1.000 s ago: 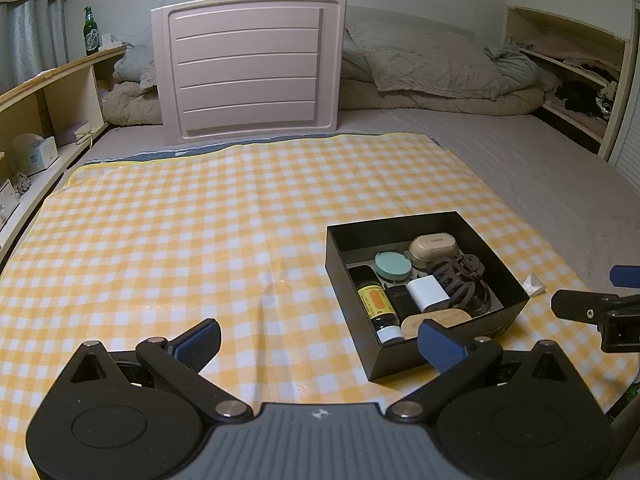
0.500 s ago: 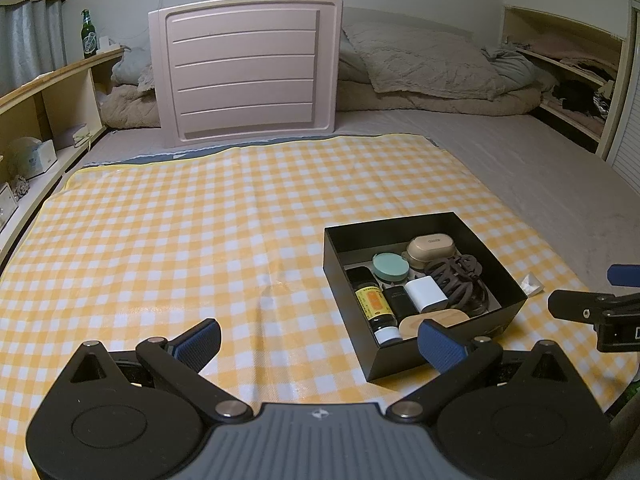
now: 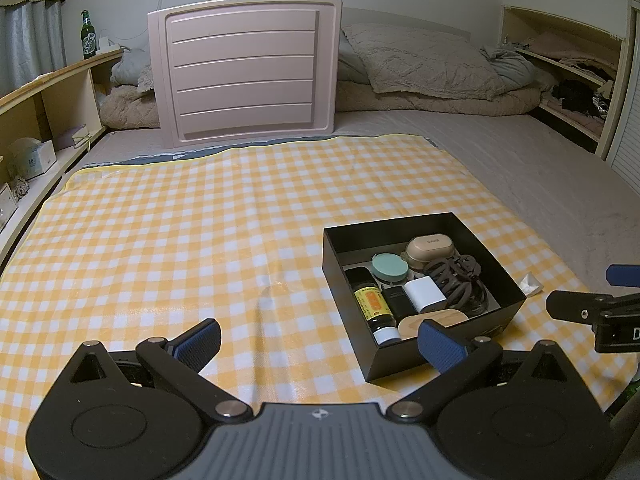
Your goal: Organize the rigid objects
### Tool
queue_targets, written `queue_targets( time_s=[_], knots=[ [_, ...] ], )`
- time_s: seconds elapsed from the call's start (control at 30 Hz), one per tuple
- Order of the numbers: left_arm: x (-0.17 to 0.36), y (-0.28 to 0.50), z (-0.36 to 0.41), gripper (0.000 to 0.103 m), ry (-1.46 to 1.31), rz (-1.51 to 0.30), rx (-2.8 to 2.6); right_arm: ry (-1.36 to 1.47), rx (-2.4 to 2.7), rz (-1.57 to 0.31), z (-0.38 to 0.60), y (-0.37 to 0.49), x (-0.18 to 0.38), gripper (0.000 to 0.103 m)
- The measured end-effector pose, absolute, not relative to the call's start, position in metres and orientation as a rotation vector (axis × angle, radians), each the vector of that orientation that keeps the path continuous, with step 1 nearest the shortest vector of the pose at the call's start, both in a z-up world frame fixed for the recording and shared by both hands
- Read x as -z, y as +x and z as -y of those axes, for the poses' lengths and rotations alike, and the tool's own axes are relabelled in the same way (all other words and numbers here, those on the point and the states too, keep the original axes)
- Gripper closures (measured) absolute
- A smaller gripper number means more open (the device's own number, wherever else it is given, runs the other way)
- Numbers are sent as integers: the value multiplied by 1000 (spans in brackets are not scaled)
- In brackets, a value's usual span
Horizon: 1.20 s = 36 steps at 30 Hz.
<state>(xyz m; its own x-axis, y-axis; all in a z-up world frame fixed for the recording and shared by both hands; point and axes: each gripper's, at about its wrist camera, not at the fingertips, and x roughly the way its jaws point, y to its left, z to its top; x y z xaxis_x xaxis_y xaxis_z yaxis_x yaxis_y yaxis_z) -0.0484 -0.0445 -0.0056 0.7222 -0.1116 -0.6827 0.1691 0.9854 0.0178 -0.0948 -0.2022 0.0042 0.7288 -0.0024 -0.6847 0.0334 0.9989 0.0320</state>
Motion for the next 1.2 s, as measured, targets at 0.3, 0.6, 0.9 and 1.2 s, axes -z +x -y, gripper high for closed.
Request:
queue_targets(
  time_s=[0.3,0.6,0.9,1.2],
  knots=[
    [5,-48,45,0,80,-748,157,43,20,-754,202,-95,-4,1],
    [5,-49,46,0,80,-747,156,43,20,-754,202,-95,-4,1],
    [4,-49,46,0,81,-750,162,43,21,-754,202,-95,-4,0],
    [4,-49,45,0,83,-750,170,42,20,-755,203,-95,-4,1]
  ],
)
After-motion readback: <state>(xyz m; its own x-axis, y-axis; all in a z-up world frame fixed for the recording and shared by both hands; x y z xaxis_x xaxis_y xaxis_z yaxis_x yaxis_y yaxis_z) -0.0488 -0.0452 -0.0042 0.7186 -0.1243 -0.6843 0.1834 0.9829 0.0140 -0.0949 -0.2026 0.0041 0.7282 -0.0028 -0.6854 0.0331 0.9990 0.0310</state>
